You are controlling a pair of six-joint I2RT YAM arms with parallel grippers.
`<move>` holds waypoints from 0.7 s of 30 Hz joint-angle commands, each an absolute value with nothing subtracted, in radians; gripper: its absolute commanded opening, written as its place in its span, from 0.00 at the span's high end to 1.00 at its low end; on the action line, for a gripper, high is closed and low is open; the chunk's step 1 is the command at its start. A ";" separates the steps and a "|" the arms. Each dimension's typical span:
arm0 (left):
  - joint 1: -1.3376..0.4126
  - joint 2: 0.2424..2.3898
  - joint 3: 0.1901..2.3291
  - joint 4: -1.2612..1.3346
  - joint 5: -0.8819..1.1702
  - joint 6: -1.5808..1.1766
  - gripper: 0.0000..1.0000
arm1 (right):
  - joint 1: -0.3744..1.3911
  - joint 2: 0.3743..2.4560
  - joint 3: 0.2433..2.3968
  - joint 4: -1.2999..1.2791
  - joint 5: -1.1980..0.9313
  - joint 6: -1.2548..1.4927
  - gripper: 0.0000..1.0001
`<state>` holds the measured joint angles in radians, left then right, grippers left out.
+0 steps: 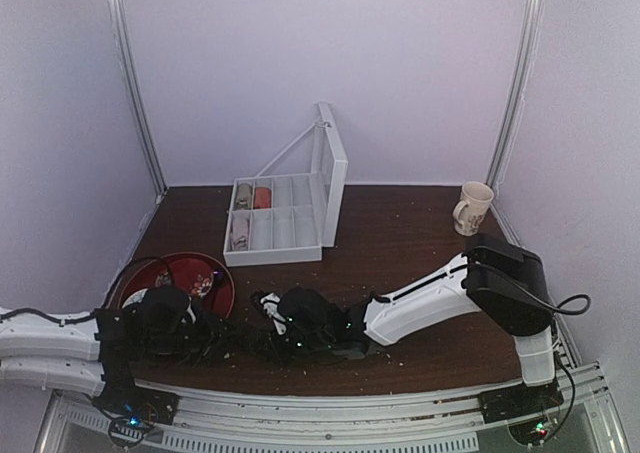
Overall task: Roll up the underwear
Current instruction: Roll the underwear at the center of the board, then pick up the underwear from the center of the board.
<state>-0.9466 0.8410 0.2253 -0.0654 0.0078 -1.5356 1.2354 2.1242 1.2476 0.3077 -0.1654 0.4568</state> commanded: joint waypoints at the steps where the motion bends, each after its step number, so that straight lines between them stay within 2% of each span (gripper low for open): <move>1: -0.951 0.783 0.269 -0.109 -0.037 -1.536 0.26 | 1.247 2.174 1.182 0.082 -0.154 0.464 1.00; 3: -0.951 0.797 0.256 -0.088 -0.033 -1.540 0.23 | 1.248 2.175 1.184 0.083 -0.152 0.463 1.00; 13: -0.962 0.987 0.240 0.064 -0.011 -1.580 0.22 | 1.256 2.171 1.179 0.079 -0.141 0.461 1.00; 21: -0.970 1.056 0.241 0.148 -0.013 -1.618 0.22 | 1.264 2.175 1.191 0.074 -0.130 0.455 1.00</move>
